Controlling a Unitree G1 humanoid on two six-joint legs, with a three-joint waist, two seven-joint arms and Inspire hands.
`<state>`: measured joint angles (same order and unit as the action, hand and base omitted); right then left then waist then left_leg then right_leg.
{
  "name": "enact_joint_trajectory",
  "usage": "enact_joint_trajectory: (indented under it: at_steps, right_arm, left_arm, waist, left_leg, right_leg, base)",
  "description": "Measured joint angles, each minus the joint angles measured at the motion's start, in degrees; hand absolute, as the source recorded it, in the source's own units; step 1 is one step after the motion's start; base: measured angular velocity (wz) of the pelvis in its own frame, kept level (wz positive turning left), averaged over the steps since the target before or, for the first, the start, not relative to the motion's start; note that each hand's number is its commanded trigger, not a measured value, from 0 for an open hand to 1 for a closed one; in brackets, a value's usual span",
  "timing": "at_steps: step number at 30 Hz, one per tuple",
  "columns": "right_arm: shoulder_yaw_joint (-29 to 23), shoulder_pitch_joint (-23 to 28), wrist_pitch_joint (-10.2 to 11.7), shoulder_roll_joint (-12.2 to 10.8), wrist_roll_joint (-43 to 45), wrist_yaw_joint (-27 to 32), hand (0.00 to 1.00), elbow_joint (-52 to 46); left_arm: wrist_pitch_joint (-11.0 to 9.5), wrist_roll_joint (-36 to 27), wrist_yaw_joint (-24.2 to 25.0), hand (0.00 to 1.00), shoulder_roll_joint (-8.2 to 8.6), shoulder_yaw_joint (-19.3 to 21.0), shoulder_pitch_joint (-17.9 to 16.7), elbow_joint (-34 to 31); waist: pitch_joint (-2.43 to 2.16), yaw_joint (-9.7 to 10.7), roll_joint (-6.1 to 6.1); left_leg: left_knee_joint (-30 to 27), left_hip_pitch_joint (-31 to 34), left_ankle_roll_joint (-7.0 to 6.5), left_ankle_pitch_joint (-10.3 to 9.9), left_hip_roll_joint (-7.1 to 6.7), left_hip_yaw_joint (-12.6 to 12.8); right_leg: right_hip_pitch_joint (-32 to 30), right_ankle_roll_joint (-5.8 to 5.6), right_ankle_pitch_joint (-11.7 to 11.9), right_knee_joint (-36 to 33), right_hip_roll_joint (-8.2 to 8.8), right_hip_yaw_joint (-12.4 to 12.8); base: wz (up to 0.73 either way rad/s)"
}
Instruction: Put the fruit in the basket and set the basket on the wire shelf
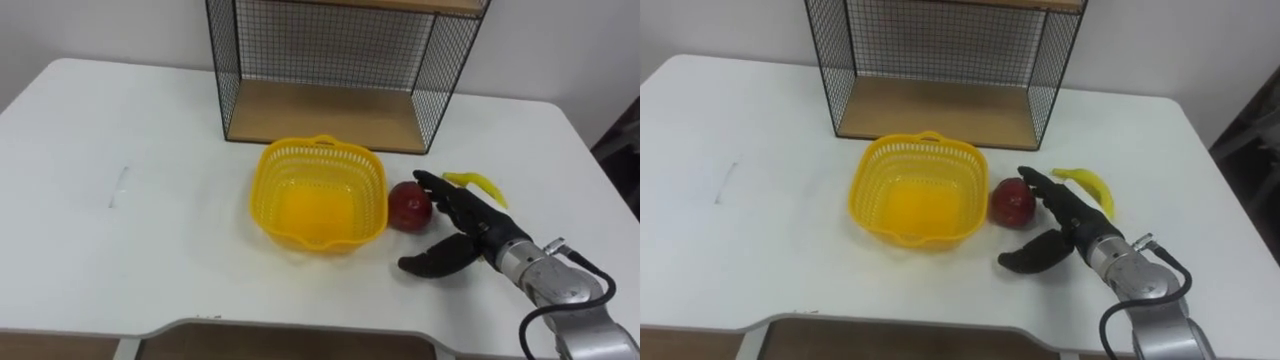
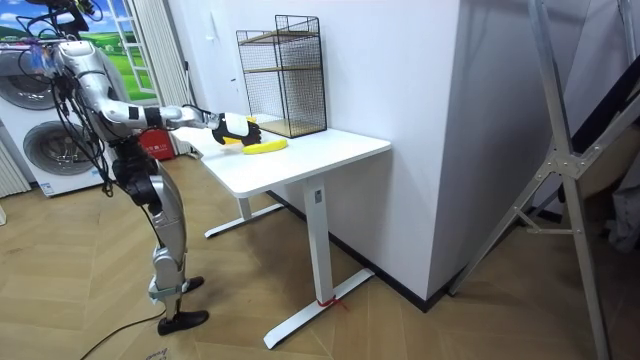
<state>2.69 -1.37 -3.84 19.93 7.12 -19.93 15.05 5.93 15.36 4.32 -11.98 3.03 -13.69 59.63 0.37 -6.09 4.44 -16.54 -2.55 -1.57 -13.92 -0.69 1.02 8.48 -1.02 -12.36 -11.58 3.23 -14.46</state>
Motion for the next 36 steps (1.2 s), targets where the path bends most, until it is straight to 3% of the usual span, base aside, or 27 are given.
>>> enact_joint_trajectory:
  at_steps: [5, 36]
  right_arm:
    - [0.00, -0.17, 0.01, 0.00, 0.70, 0.41, 0.00, 0.27]
    - [0.56, -3.66, 0.38, 0.01, 1.20, 0.41, 0.00, 4.57]
  left_arm:
    - [0.02, 0.05, 0.01, 0.00, 0.02, 0.06, 0.04, -0.09]
    - [0.09, 0.53, 0.22, 0.00, 0.30, 0.11, 0.14, 0.14]
  waist:
    - [0.19, -0.61, 0.49]
    - [0.36, -1.04, 0.07]
  left_leg:
    - [-0.08, 0.08, 0.00, 0.00, -0.01, 0.01]
    - [-0.09, -0.02, 0.00, -0.01, -0.06, -0.89]
  right_leg:
    - [-0.15, 0.00, 0.00, 0.09, -0.01, -0.01]
    - [0.32, 0.05, 0.11, -0.02, -0.01, -0.81]
  base:
    - [0.00]
    - [0.00]
